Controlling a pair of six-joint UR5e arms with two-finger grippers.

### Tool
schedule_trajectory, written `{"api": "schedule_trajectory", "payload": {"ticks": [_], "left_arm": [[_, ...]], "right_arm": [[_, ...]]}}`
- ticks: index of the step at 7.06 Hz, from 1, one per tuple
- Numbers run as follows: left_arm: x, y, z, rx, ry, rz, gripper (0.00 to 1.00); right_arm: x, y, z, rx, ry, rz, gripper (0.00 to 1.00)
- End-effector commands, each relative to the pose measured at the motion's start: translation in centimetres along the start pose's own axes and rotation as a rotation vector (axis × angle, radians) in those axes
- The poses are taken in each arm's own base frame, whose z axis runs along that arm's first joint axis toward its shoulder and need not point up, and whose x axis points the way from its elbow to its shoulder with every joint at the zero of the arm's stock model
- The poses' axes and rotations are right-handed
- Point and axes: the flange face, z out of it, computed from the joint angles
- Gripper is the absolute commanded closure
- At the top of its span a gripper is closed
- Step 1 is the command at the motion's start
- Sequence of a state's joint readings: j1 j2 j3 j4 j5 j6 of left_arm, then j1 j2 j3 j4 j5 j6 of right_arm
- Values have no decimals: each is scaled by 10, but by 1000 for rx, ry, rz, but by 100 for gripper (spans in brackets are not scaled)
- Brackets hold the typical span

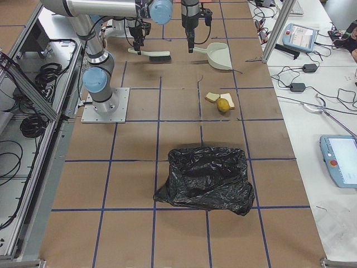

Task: Sweep and dump trash in nearest bin
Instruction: 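Close the left gripper on the brush handle and lift it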

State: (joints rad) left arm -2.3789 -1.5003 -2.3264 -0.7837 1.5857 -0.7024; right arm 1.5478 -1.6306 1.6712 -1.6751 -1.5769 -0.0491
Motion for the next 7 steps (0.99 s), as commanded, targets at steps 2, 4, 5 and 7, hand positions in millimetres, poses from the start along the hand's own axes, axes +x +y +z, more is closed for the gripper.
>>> {"api": "schedule_trajectory", "payload": {"ticks": [2,4,5,7], "left_arm": [[-10,12,12,0,-1,-27,6],[-11,16,20,-17,-14,-73,6],[-12,16,23,-21,-19,-75,6],[-11,17,25,-37,-14,-110,14]], "right_arm": [[0,-3,3,-2,0,0,0],[0,-10,7,-1,0,2,0],[0,-10,7,-1,-2,2,0],[0,-10,6,1,-1,2,0]]}}
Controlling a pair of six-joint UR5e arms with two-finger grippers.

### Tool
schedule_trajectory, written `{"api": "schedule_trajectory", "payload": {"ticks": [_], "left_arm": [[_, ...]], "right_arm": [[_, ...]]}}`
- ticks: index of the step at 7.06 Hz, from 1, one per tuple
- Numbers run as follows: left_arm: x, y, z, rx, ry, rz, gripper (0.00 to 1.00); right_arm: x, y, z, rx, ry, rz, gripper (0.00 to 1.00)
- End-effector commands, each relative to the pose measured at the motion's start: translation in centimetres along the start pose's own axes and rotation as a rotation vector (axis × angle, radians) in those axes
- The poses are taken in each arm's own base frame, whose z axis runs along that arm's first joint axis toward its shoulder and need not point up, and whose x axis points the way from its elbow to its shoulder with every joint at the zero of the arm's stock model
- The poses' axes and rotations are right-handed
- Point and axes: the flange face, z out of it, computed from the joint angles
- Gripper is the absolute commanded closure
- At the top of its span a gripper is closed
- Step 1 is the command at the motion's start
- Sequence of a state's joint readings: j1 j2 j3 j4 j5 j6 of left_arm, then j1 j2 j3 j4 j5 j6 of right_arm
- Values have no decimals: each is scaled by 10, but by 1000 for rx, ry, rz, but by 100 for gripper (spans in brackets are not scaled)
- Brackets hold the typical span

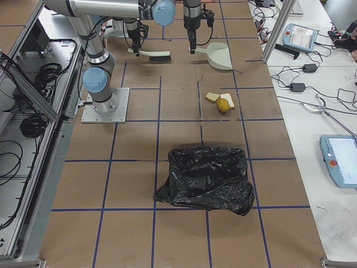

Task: Sweep and dump trash in nearest bin
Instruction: 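Close the left gripper on the brush handle and lift it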

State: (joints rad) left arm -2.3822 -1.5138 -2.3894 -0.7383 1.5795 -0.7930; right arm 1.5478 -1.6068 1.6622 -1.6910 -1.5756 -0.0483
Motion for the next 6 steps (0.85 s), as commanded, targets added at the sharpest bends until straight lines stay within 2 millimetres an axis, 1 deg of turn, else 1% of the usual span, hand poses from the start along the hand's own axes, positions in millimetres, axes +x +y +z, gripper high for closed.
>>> {"api": "schedule_trajectory", "payload": {"ticks": [1,2,4,6], "left_arm": [[1,1,1,-11,4,-26,19],[1,1,2,-12,2,-26,25],[1,1,2,-13,3,-31,44],[1,1,1,-12,7,-31,59]], "right_arm": [[0,0,0,-2,0,1,0],[0,0,1,-2,0,1,0],[0,0,1,-2,1,1,0],[1,0,1,-3,1,2,0]]}}
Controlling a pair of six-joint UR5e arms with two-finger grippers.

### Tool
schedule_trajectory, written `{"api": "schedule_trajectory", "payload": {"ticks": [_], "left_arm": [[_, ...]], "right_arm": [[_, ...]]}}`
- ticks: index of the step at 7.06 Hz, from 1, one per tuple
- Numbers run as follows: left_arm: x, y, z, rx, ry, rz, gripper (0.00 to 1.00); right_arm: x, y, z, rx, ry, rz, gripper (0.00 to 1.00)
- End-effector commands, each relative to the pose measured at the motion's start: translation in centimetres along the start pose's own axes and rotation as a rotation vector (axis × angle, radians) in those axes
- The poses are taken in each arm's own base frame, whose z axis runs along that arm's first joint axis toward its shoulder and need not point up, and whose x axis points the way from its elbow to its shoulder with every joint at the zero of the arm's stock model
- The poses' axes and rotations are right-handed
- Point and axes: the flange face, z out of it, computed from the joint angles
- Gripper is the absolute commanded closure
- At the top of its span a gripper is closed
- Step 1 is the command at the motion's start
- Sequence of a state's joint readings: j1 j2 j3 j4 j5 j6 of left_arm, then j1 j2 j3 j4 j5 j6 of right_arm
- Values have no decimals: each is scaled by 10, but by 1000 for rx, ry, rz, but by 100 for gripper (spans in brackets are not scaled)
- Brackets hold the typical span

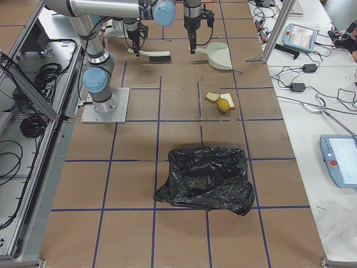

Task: Sweep and dump trash in nearest bin
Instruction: 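Close the left gripper on the brush handle and lift it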

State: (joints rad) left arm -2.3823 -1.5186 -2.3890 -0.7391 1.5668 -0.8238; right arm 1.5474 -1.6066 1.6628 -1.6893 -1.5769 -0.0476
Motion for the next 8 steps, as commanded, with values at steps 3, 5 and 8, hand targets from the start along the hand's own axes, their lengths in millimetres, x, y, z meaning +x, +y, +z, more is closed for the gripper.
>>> {"api": "schedule_trajectory", "payload": {"ticks": [3,5,8], "left_arm": [[2,-6,-13,25,25,13,83],[8,-16,-35,66,49,6,90],[-6,-61,-73,12,-25,-52,94]], "right_arm": [[0,-2,-1,10,0,-2,0],[0,-7,4,13,1,0,0],[0,-7,3,14,1,0,0]]}}
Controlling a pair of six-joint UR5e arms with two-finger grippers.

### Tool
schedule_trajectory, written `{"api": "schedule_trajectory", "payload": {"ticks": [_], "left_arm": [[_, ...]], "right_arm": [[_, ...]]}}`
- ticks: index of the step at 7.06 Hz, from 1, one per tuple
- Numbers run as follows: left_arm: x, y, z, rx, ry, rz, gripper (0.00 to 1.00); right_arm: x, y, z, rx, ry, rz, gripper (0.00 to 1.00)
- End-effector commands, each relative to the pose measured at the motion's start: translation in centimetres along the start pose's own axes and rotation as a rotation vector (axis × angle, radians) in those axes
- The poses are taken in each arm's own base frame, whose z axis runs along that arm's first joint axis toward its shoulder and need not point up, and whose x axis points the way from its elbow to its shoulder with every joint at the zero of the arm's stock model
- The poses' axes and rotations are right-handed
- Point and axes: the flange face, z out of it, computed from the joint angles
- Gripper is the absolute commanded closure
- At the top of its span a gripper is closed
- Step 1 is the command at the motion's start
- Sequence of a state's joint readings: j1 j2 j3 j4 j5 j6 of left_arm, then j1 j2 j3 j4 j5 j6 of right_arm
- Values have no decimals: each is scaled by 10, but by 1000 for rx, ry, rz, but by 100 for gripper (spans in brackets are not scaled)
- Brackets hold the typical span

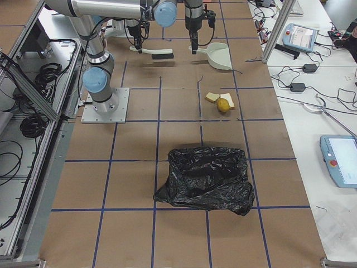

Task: Sweep and dump trash in nearest bin
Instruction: 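Close the left gripper on the brush handle and lift it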

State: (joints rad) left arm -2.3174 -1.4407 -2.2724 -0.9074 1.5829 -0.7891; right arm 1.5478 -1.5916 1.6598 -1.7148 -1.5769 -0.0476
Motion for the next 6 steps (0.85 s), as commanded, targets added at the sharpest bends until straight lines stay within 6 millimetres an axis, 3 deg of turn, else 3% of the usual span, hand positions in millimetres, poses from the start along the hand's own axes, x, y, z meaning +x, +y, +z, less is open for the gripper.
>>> {"api": "schedule_trajectory", "payload": {"ticks": [1,3,6], "left_arm": [[-23,-51,-29,-49,-61,-33,96],[-56,-108,-52,-51,-63,-73,96],[-140,-201,-81,-116,-79,-17,96]], "right_arm": [[0,0,0,1,0,0,0],[1,0,0,1,0,2,0],[1,0,0,1,0,2,0]]}}
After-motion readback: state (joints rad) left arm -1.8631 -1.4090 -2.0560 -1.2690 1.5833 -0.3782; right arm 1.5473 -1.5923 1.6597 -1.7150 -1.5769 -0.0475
